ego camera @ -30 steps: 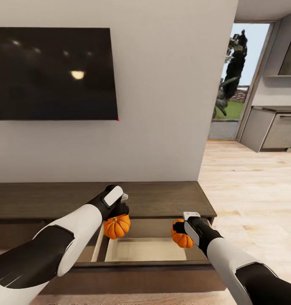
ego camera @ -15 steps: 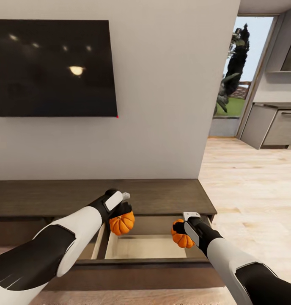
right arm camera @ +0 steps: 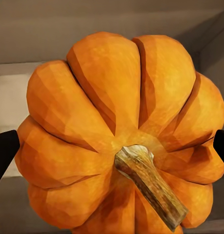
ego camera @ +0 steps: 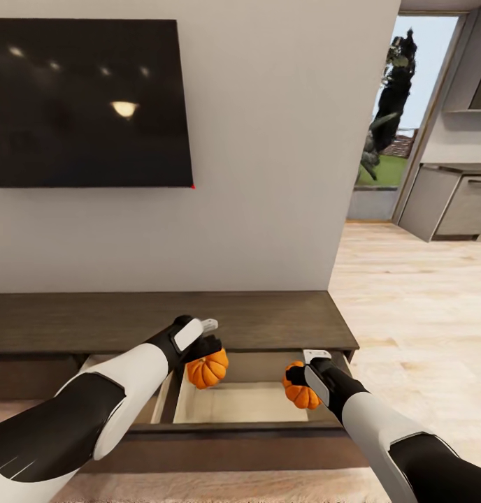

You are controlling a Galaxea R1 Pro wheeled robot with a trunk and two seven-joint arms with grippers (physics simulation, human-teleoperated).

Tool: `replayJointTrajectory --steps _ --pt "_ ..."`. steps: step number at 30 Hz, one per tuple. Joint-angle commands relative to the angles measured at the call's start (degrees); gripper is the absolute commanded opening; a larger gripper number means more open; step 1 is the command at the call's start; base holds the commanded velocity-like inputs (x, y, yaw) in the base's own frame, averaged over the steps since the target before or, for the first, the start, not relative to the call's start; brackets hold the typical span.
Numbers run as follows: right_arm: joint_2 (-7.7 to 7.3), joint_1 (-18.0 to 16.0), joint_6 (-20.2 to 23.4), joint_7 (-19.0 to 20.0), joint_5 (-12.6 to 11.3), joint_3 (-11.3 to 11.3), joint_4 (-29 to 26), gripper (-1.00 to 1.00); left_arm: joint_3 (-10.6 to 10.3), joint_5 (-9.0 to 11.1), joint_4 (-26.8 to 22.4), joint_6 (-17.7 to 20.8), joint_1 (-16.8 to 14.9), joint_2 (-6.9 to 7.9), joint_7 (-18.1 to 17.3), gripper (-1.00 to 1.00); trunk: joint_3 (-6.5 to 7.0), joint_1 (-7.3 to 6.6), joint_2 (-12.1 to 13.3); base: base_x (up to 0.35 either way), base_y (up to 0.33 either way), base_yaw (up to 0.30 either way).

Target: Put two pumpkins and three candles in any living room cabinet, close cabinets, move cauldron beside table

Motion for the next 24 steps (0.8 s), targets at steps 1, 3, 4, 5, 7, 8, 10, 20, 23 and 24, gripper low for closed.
replayJointTrajectory --steps 1,3,4,5,7,8,10,20,23,24 --pt "-0.03 0.0 0.3 -0.4 -0.6 0.5 -0.1 -1.00 -0.5 -0.2 0.1 0.2 0.0 0.00 0.1 -1.00 -0.14 -0.01 0.0 0.000 0.000 0.000" --pt "-0.03 0.0 0.3 -0.4 -0.5 0.5 -0.1 -1.00 -0.5 -1.7 0.4 0.2 0.0 0.00 -0.5 -1.00 -0.28 -0.01 0.0 0.000 0.000 0.000" --pt "-0.03 0.0 0.2 -0.4 -0.5 0.5 -0.2 -1.00 -0.4 -2.1 0.4 0.1 0.1 0.00 -0.6 -1.00 -0.32 -0.01 0.0 0.000 0.000 0.000" --pt "-0.03 0.0 0.2 -0.3 -0.5 0.5 -0.2 -1.00 -0.4 -2.4 0.5 0.1 0.1 0.00 -0.7 -1.00 -0.34 -0.01 0.0 0.006 0.000 0.000" --pt "-0.03 0.0 0.1 -0.3 -0.5 0.5 -0.1 -1.00 -0.5 -2.7 0.5 0.1 0.1 0.00 -0.7 -1.00 -0.36 -0.01 0.0 0.063 -0.011 0.000" --pt "-0.03 0.0 0.1 -0.3 -0.5 0.5 -0.1 -1.00 -0.5 -2.8 0.5 0.1 0.1 0.00 -0.7 -1.00 -0.37 -0.01 0.0 0.113 -0.044 0.000" --pt "-0.03 0.0 0.1 -0.3 -0.5 0.5 -0.1 -1.00 -0.5 -2.9 0.5 0.1 0.1 0.00 -0.8 -1.00 -0.38 -0.01 0.0 0.175 -0.091 0.000" --pt "-0.03 0.1 -2.8 -0.1 -0.2 0.6 0.0 -1.00 -0.5 -3.0 0.5 0.2 0.1 0.00 -0.8 -1.00 -0.39 -0.01 0.0 0.117 -0.091 0.000" --pt "0.01 0.1 -3.4 0.0 0.6 0.7 0.2 -1.00 -0.6 -3.1 0.5 0.1 0.1 0.00 -0.8 -1.00 -0.39 -0.01 0.0 0.004 -0.004 0.000" --pt "0.05 0.1 -3.5 0.0 1.2 0.8 0.5 -1.00 -0.6 -3.1 0.5 -0.2 0.1 0.00 -0.8 -1.00 -0.39 -0.01 0.0 0.002 -0.002 0.000"
